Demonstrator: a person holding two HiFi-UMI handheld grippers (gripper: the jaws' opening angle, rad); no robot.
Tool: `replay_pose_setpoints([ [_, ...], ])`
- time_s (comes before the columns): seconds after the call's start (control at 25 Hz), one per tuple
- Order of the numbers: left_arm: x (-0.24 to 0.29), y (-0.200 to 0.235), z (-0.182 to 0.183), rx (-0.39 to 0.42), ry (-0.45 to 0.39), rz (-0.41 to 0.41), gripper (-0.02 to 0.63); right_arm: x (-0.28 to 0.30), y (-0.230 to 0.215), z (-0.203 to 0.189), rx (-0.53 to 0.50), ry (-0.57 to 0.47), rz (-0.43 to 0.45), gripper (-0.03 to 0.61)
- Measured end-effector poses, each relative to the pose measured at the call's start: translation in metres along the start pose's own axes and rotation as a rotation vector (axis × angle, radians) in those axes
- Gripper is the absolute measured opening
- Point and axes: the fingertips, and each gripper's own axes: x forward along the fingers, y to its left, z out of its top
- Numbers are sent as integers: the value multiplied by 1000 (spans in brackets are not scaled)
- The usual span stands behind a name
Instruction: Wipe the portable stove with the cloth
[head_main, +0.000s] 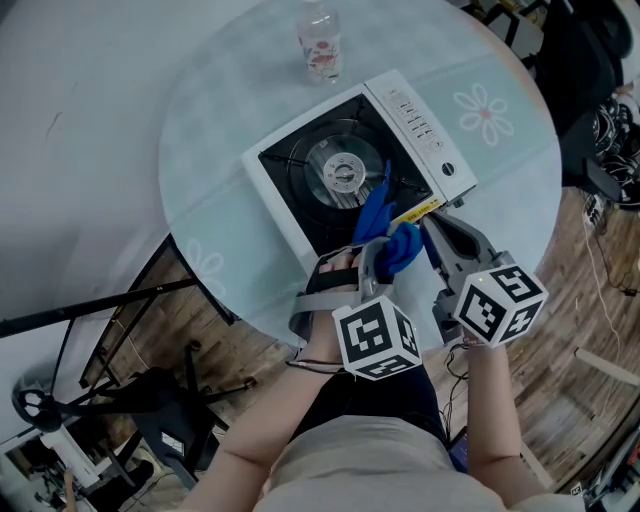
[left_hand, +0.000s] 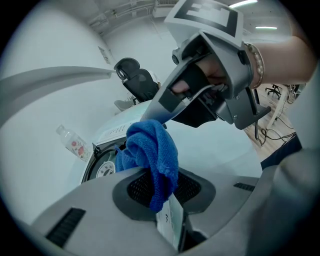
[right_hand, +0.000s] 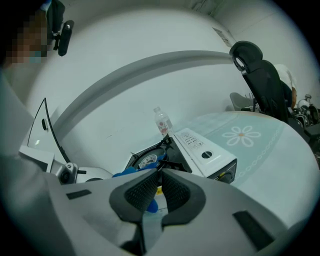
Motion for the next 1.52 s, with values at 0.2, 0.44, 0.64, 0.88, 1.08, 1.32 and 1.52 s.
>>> replay_pose_setpoints([
  [0.2, -7, -2, -11, 0, -8, 8, 91, 2, 16, -4, -15, -4, 9, 25],
  [0.44, -14, -4, -23, 11, -17, 6, 91, 3, 28, -11, -8, -8, 15, 25],
  [0.64, -20, -5, -30, 9, -32, -2, 91, 2, 36, -17, -2, -7, 0, 25],
  [0.88, -25, -7, -39, 19, -38, -2, 91, 1, 43, -24, -6, -2, -7, 25],
  [1.08, -32, -6, -47, 7, -51, 9, 91, -1, 50, -29, -15, 4, -13, 25],
  [1.32, -40, -7, -58, 11, -67, -1, 91, -3, 58, -36, -12, 6, -21, 25],
  [1.52, -45, -6, -65, -10, -74, -5, 91, -2, 67, -38, -17, -2, -25, 25],
])
